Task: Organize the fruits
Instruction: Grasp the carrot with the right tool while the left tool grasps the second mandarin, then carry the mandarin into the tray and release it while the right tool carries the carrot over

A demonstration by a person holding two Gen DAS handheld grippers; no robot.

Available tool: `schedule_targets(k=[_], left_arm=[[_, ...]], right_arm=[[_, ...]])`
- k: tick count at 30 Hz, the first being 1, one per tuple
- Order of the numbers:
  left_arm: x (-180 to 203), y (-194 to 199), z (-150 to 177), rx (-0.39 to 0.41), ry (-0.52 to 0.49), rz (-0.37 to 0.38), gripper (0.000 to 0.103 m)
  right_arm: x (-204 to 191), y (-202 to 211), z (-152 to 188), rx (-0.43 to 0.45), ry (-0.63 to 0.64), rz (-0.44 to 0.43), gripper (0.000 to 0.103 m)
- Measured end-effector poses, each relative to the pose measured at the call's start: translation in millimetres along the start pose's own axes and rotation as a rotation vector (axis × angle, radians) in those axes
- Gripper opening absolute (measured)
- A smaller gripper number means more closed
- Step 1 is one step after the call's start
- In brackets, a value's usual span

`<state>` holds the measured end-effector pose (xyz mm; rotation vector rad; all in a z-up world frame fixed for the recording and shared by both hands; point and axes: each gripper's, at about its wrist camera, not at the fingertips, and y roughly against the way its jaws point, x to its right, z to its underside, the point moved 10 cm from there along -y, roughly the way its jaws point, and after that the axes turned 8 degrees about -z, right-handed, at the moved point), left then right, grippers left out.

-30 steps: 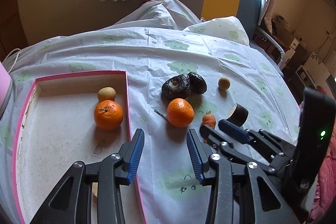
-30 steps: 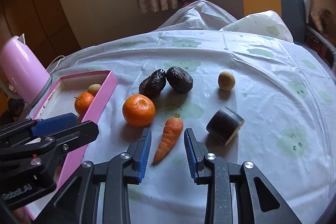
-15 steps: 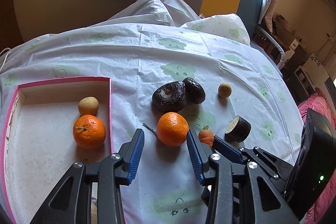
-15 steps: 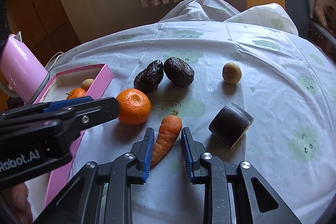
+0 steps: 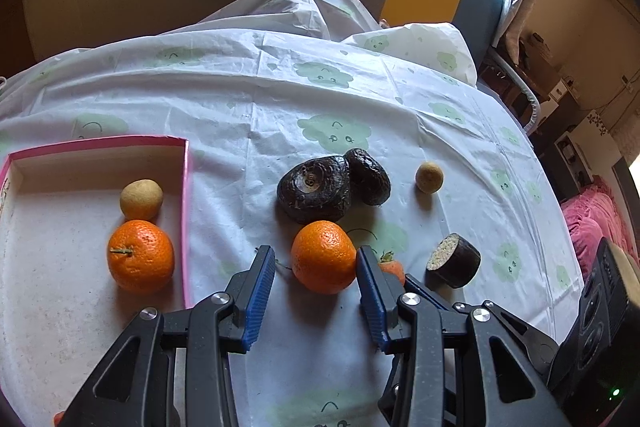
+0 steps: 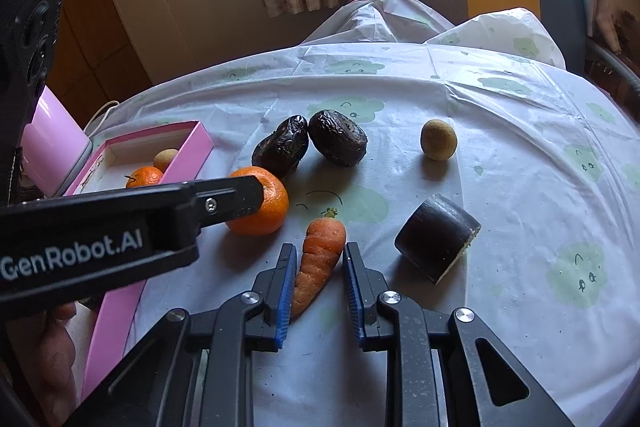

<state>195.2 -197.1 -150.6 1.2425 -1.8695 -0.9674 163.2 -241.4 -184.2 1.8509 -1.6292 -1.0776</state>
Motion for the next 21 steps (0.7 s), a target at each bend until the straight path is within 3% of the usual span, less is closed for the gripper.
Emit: schedule_targets(k=[7,21], left_arm=[[7.8,-8.8,7.1,-0.022,-0.009,0.012,0.041],[8.0,-7.3,9.9,0.052,-0.07,-0.028,0.036]], right_arm=[[-0.3,0.1,0.7,0.001,0.002,0.002,0.024],[0.4,0.4,0.5,0.006,-0.002,-0.004,0.024]])
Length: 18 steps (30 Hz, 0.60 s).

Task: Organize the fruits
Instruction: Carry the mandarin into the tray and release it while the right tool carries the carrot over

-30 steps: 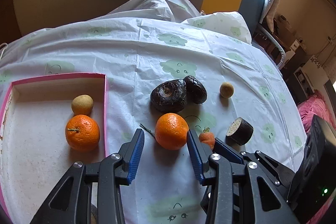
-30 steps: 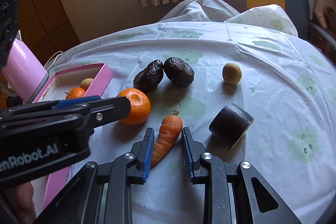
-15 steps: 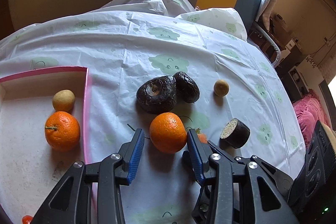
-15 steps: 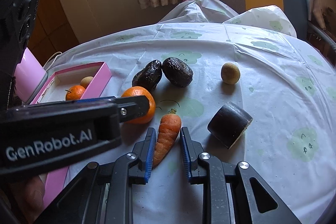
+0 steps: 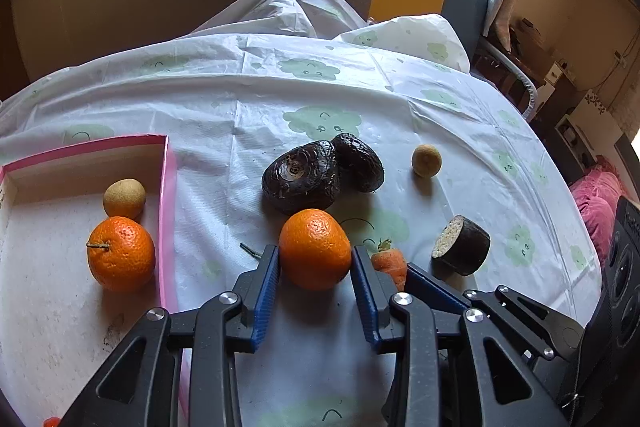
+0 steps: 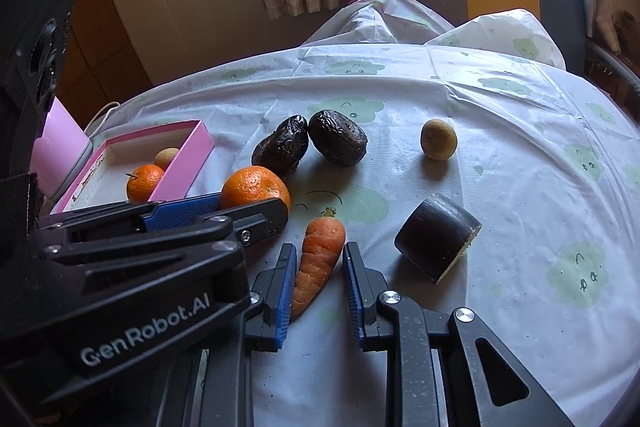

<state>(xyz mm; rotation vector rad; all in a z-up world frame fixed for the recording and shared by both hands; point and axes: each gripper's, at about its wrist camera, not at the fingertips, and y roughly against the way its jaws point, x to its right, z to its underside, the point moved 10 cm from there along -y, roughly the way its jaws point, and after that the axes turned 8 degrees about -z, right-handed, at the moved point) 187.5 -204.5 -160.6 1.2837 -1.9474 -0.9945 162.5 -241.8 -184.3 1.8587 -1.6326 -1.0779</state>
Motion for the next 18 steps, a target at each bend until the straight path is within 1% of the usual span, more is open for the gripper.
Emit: schedule_targets(k=[7,18], left_arm=[[-0.6,1.9,0.6,0.006,0.003,0.003,0.035],[-4.4,14.1,0.8,0.026,0.005,-0.016,0.034]], right_arm=[[0.8,0.9,-0.4,0.001,0.006,0.006,0.024],[0.4,0.4,-0.8,0.004,0.007,0.008,0.024]])
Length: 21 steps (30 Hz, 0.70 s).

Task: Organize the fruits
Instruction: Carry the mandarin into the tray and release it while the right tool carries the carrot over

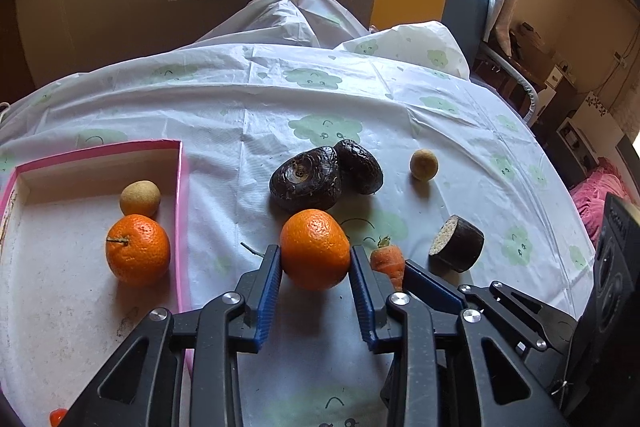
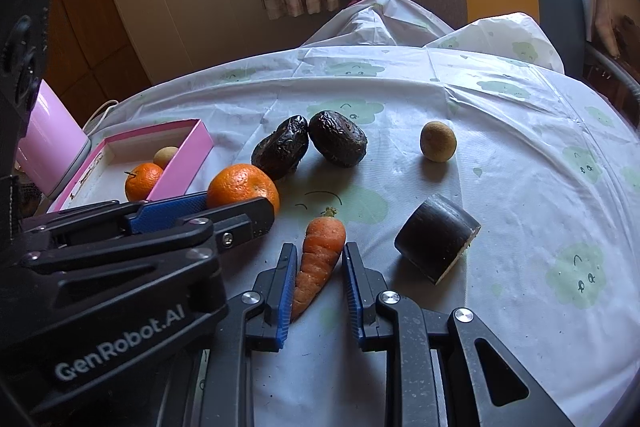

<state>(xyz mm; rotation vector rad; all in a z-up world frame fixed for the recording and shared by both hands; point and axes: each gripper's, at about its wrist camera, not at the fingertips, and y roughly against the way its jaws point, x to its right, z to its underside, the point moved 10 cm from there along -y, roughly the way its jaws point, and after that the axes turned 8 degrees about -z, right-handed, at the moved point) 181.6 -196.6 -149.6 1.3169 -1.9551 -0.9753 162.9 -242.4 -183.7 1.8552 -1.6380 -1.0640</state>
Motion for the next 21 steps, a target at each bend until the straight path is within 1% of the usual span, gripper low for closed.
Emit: schedule_targets(k=[12,20,21], left_arm=[[-6.3,18.3,-1.5,0.032,0.005,-0.017,0.034],[-19.4,42.3,3.7,0.057,0.034,-0.03,0.034],[-22.3,45.9,4.7,0.061,0.038,-0.035,0.034]], right_arm=[[-0.3,-0.5,-0.4,-0.001,0.015,0.016,0.024],[-1.1,-0.5,-0.2,0.001,0.014,0.015,0.024],[0.1,0.0,-0.6,0.002,0.006,0.01,0.022]])
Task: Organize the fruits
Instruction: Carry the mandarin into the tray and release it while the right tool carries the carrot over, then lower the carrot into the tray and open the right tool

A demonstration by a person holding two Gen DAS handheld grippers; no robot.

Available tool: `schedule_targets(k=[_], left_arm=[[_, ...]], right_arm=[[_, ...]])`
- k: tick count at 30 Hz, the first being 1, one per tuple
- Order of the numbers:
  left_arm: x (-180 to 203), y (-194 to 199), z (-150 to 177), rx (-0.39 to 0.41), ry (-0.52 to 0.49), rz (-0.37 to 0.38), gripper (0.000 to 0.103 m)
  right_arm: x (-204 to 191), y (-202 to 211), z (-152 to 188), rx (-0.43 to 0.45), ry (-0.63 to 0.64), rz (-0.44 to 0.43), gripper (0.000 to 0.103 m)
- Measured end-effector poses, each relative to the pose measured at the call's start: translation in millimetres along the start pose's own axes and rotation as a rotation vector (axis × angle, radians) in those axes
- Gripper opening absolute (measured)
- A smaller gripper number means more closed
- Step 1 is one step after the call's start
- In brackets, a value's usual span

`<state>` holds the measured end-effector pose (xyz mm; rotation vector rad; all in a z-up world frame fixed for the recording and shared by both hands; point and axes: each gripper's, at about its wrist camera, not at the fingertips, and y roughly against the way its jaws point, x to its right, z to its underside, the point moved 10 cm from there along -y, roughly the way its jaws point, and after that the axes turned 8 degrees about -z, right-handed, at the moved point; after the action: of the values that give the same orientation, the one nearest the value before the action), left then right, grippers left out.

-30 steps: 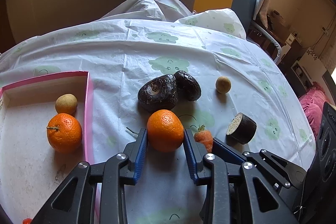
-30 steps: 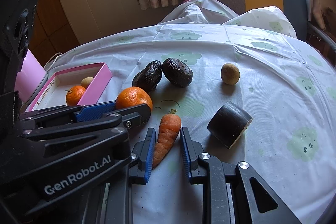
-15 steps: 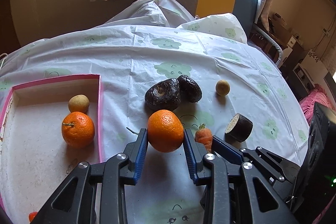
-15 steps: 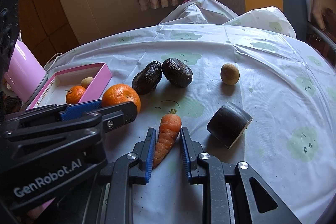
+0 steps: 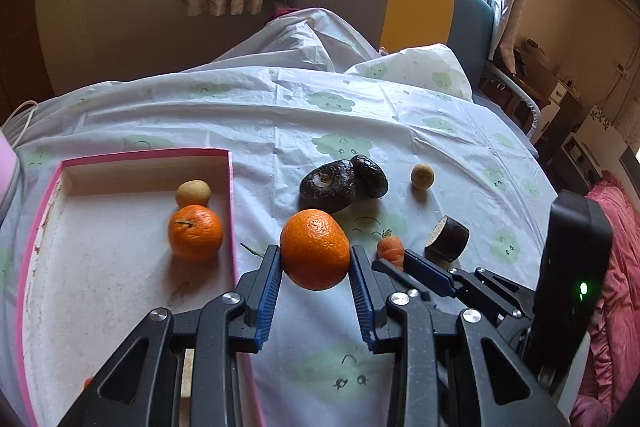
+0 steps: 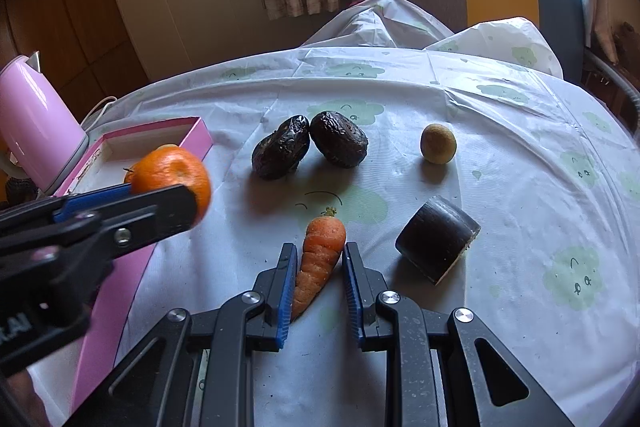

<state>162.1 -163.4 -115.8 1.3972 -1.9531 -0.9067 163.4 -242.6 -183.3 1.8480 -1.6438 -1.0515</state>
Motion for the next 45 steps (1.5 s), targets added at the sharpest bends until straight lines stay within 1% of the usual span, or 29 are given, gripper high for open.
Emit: schedule_targets(k=[1,7,11,20,26,30,33,36,40,42,45], left_arm=[[-3.8,4.3,0.8,0.006,0.004,-0.005,0.034],[-29.4,24.2,6.2,0.03,0.037,-0.038,0.034],[-51.2,33.7,10.8,0.041,0.063,-0.069,0.034],[-107.8,47.4,25.9,0.045,0.14,-0.143,0.034],[-144.7,54.0,29.0,0.053,0.177,-0.189,0.035],[-159.4,55.4,28.2,0.045,0.201,-0.226,0.036],[-167.5,62.2,28.5,0.052,0.232,-0.228,0.037],[-174.4,68.3,30.6,0.054,0.261,-0.238,0.037],[-178.4,75.6,36.0,0.053,0.286,-0.237,0.037],[-179.0,78.1,37.9,0.055,0.293,-0.235,0.037],[-177.8,81.0,42.5,0.053,0.3,-0.228,0.037]], right_arm=[[1.5,0.6,0.1,0.0,-0.009,-0.002,0.019],[-6.1,5.5,0.9,-0.01,0.013,0.003,0.019],[-19.2,16.4,-2.5,0.009,0.03,-0.009,0.019],[-66.3,39.6,-14.8,0.048,0.096,-0.068,0.019],[-111.9,46.6,-16.4,0.045,0.142,-0.154,0.019],[-145.1,43.3,-16.1,0.026,0.163,-0.219,0.019],[-171.5,40.8,-11.6,-0.003,0.164,-0.291,0.019],[-192.9,38.8,-2.8,-0.03,0.181,-0.332,0.02],[-206.4,35.3,9.9,-0.055,0.198,-0.341,0.021],[-208.6,35.4,13.7,-0.058,0.204,-0.334,0.027],[-206.9,36.9,16.3,-0.054,0.205,-0.322,0.027]])
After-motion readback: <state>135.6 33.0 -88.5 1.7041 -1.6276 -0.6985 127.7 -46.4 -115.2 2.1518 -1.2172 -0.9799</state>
